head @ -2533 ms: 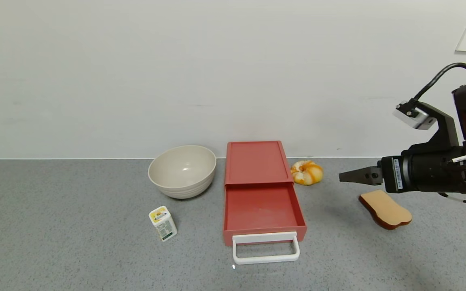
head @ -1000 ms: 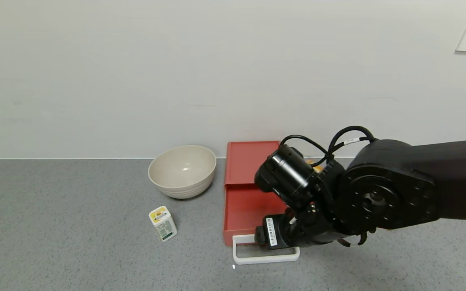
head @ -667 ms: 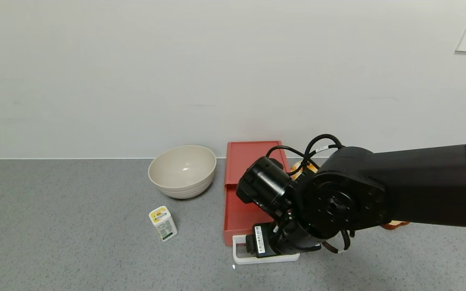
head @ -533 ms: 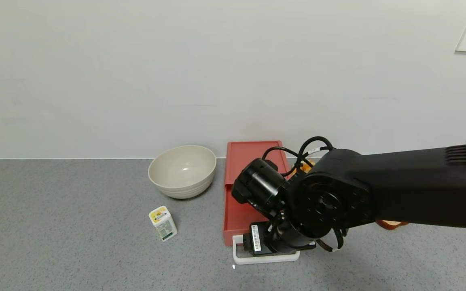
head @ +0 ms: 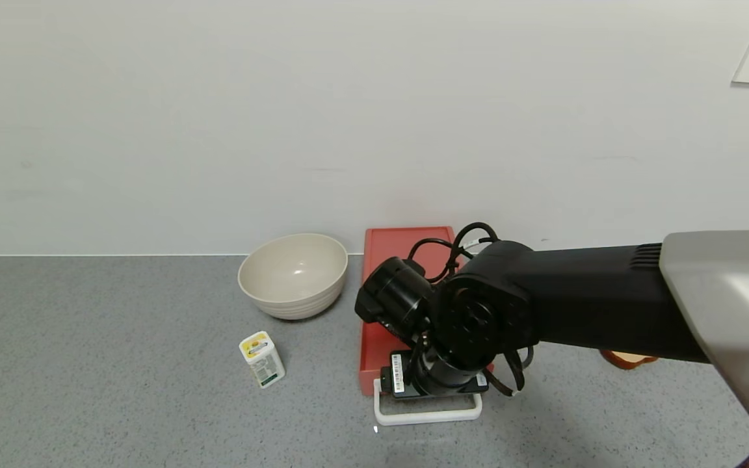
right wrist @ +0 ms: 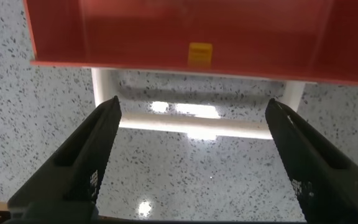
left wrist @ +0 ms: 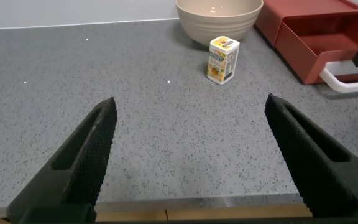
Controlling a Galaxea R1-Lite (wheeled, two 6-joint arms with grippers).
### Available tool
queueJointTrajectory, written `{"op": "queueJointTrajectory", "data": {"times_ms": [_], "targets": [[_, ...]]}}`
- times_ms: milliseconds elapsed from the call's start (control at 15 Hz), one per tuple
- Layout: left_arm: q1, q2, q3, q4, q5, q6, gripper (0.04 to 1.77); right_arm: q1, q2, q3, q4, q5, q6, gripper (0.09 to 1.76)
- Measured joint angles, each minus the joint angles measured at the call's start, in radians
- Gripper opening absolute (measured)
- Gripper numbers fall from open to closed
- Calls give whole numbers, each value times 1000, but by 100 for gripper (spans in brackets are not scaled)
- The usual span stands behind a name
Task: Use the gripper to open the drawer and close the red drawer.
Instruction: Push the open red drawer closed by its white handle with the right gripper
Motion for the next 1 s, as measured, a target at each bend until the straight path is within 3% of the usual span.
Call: {"op": "queueJointTrajectory", "data": {"times_ms": [1000], "targets": [[0,0,0,-1,-1,0,172,-9,104,-130,28,-40,11,171]]}}
